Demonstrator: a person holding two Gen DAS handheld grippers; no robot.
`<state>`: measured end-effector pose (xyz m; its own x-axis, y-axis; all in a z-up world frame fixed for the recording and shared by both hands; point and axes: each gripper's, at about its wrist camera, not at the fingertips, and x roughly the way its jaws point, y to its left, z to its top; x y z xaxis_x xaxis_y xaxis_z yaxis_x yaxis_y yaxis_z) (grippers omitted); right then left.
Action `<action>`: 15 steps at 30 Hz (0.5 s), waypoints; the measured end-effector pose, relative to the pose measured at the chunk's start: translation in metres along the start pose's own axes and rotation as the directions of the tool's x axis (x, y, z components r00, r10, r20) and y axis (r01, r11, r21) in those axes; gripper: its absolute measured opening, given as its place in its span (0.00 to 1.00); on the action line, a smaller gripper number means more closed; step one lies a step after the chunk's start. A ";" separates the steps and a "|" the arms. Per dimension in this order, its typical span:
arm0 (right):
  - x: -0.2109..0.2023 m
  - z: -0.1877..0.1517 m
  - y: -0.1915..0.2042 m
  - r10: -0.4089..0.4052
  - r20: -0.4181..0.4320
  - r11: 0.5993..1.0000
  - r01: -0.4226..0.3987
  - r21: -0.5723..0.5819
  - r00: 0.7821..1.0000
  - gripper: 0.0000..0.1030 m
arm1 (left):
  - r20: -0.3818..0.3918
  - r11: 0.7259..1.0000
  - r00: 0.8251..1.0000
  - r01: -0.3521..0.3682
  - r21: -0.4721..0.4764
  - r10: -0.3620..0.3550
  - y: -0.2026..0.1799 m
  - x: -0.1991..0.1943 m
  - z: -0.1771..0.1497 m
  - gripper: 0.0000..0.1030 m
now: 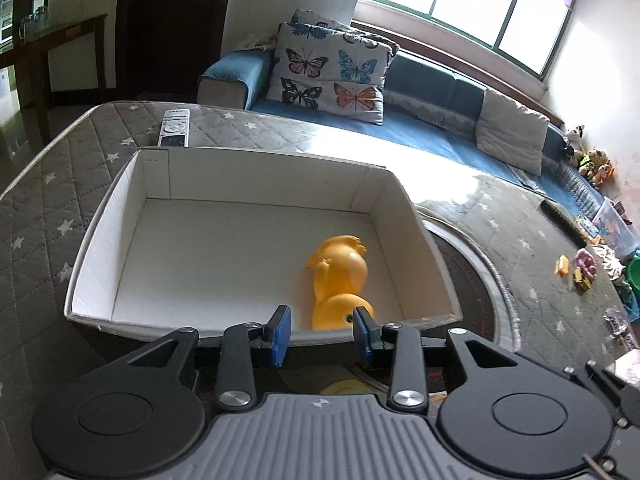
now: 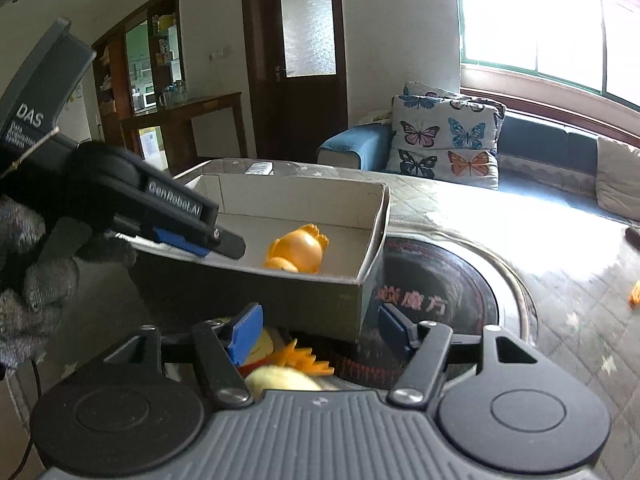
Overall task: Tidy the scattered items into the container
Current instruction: 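Move both tools back down toward the yellow plush chick and small duck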
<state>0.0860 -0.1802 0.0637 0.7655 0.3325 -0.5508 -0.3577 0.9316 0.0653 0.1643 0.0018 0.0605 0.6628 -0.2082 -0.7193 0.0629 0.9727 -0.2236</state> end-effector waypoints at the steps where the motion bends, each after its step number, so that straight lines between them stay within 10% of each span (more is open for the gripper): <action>1: -0.004 -0.004 0.002 -0.003 0.000 1.000 0.003 0.000 1.000 0.65 | 0.002 1.000 1.000 0.003 -0.001 -0.003 -0.001 -0.002 -0.002 0.36; 15: -0.031 -0.044 0.018 -0.014 -0.049 1.000 0.014 -0.002 0.999 0.65 | -0.044 0.999 0.998 0.046 0.000 -0.046 -0.022 -0.008 -0.042 0.36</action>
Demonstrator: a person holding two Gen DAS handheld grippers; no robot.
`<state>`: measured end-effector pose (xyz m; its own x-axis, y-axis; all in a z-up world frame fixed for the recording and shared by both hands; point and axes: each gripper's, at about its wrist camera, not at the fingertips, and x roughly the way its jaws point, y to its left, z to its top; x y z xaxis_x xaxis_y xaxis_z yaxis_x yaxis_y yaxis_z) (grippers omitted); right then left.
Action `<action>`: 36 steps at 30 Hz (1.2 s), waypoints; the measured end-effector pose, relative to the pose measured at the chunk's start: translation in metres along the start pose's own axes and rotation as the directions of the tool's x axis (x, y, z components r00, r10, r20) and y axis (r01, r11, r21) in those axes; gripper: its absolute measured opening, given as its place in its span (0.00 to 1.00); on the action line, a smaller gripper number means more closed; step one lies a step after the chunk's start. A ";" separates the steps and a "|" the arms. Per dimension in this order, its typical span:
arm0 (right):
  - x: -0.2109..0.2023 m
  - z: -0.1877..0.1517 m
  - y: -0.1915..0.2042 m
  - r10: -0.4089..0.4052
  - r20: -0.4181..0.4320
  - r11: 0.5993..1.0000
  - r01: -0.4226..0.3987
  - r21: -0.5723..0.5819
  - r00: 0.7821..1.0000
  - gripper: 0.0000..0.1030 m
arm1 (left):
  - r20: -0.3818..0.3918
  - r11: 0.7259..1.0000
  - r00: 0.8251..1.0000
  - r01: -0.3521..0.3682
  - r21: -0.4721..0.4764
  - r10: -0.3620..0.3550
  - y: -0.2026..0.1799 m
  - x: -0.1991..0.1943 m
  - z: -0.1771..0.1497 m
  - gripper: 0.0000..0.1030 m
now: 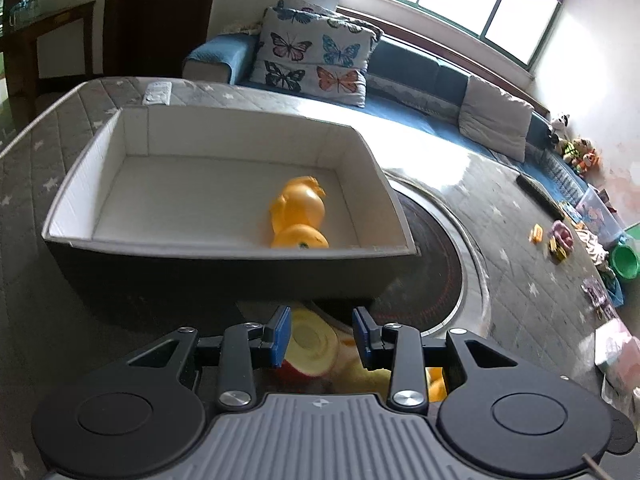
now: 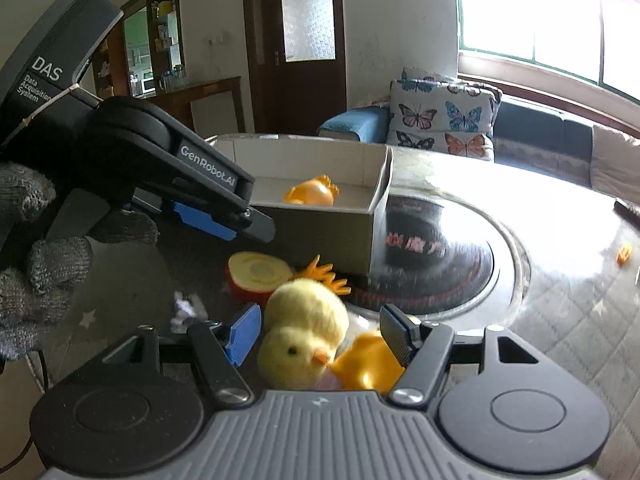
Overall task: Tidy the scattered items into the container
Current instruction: 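Move both tools back down toward the yellow plush chick and small duck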
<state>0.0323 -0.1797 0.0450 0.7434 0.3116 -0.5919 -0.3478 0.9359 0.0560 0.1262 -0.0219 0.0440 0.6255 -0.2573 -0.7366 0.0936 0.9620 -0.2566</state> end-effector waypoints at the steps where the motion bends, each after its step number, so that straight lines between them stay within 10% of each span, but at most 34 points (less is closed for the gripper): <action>1: -0.001 -0.002 0.001 0.001 -0.004 1.000 -0.001 0.002 1.000 0.65 | -0.005 1.000 1.000 0.004 0.000 -0.004 -0.001 0.001 -0.003 0.36; 36: 0.012 -0.010 0.022 0.017 -0.038 1.000 -0.017 -0.012 0.999 0.64 | -0.072 0.996 0.995 0.062 -0.060 -0.066 -0.010 0.011 -0.013 0.36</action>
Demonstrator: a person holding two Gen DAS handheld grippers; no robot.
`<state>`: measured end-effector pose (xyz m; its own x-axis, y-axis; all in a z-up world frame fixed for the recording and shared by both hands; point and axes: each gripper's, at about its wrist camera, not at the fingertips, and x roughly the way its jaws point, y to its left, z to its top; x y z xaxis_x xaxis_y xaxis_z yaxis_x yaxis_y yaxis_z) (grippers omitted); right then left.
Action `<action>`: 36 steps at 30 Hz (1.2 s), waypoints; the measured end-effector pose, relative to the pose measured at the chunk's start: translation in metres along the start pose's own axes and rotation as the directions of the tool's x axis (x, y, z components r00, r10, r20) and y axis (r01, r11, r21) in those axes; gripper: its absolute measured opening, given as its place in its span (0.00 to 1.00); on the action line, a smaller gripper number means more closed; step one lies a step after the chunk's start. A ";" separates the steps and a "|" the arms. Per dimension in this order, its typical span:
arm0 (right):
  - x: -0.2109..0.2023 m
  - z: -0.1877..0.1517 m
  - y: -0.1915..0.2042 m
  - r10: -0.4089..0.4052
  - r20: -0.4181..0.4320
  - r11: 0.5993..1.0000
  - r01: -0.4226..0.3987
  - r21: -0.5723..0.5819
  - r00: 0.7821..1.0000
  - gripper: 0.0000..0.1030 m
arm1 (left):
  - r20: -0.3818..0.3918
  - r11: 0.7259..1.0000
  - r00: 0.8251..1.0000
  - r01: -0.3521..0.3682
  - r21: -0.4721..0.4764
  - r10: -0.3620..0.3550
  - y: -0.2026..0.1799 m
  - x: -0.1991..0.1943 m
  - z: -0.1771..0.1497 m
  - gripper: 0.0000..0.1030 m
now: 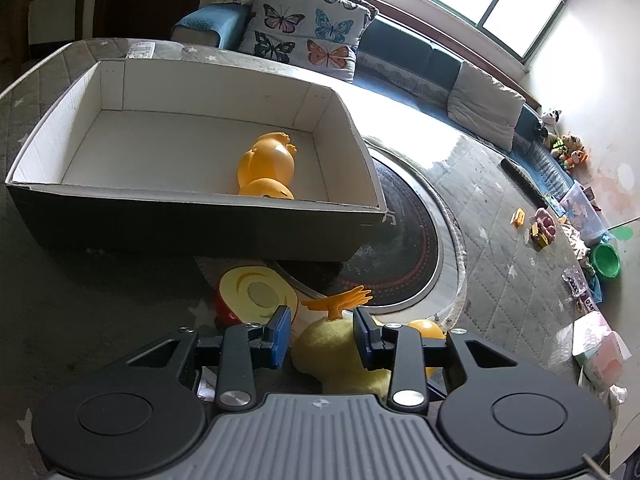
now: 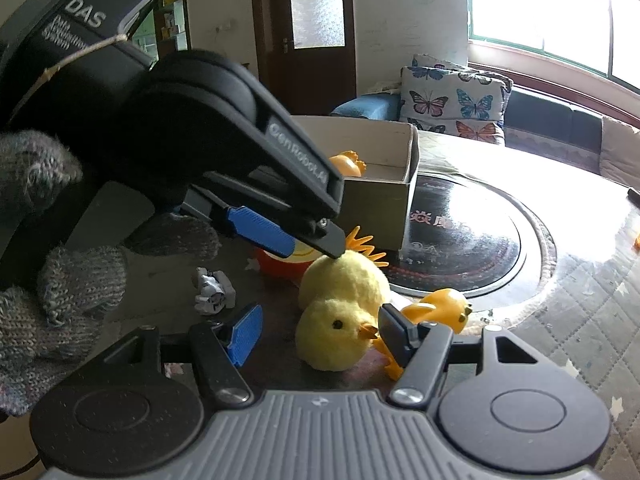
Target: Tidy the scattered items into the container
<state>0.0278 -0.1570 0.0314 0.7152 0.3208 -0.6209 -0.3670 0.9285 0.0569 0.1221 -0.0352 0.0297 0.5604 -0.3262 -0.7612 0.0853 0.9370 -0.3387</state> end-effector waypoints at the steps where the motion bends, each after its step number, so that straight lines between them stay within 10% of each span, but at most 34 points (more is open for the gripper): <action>1: 0.002 0.000 0.001 -0.004 -0.003 1.000 0.004 -0.001 1.000 0.63 | -0.002 1.000 1.000 0.002 -0.003 -0.002 0.000 0.000 0.000 0.36; 13: 0.016 -0.002 0.002 -0.058 -0.039 0.998 0.057 -0.023 0.998 0.44 | -0.014 0.999 1.000 0.024 -0.029 -0.024 0.002 0.006 0.005 0.36; 36: -0.005 -0.013 -0.008 0.011 -0.052 1.000 -0.011 -0.015 0.999 0.43 | -0.049 0.994 0.996 0.070 -0.084 -0.075 0.000 0.015 -0.001 0.38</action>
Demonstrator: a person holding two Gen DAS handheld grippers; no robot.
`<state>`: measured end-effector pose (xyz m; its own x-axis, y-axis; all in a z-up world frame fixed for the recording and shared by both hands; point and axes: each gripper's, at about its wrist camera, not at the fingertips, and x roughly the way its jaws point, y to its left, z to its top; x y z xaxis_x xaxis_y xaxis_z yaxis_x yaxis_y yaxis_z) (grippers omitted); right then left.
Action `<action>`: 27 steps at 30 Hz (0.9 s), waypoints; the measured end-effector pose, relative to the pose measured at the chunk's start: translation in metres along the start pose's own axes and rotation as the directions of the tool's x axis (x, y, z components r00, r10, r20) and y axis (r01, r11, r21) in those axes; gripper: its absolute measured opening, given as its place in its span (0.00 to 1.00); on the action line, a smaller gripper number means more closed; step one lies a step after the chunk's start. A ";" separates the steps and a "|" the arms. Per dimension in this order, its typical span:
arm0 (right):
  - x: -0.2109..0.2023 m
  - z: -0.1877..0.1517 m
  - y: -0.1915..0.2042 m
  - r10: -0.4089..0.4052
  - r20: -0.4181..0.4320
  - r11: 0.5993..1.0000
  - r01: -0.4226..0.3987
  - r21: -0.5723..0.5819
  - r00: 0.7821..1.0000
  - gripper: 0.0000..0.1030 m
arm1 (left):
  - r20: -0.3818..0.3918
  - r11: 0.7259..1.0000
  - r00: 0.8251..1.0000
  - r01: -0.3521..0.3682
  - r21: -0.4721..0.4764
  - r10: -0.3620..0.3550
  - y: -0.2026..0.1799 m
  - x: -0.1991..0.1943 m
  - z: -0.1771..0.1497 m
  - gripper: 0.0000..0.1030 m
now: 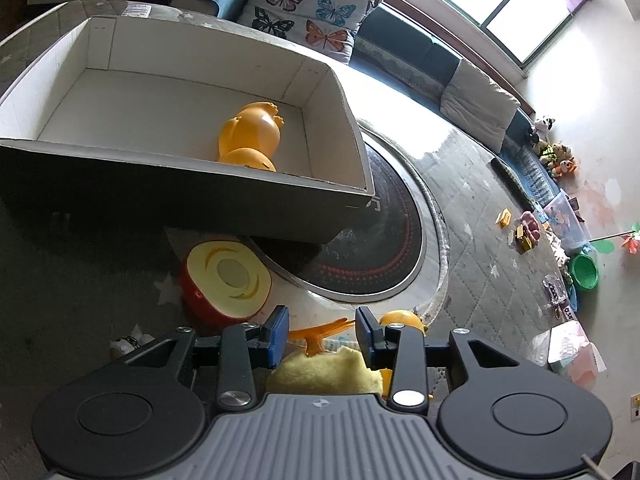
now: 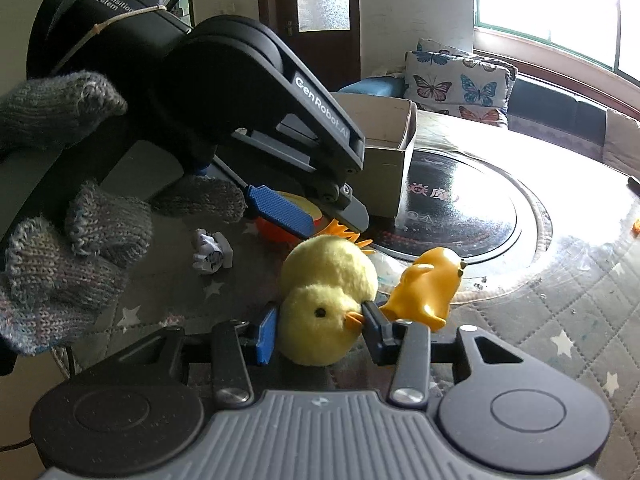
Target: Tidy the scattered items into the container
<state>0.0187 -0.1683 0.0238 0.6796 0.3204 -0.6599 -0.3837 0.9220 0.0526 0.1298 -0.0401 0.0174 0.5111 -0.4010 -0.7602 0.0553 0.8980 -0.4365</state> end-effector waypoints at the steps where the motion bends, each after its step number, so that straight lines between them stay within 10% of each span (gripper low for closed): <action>1: -0.003 -0.004 0.001 0.001 0.001 1.000 -0.001 0.001 1.000 0.43 | 0.005 1.000 1.000 0.004 -0.002 -0.004 0.000 -0.001 0.000 0.38; 27: -0.002 0.000 0.002 -0.020 0.016 1.000 0.020 -0.002 1.000 0.45 | 0.011 0.998 0.999 -0.036 -0.053 0.037 0.006 0.009 -0.008 0.39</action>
<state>0.0165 -0.1669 0.0258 0.6970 0.3053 -0.6489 -0.3710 0.9279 0.0381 0.1275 -0.0396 0.0042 0.5223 -0.3654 -0.7705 -0.0086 0.9012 -0.4332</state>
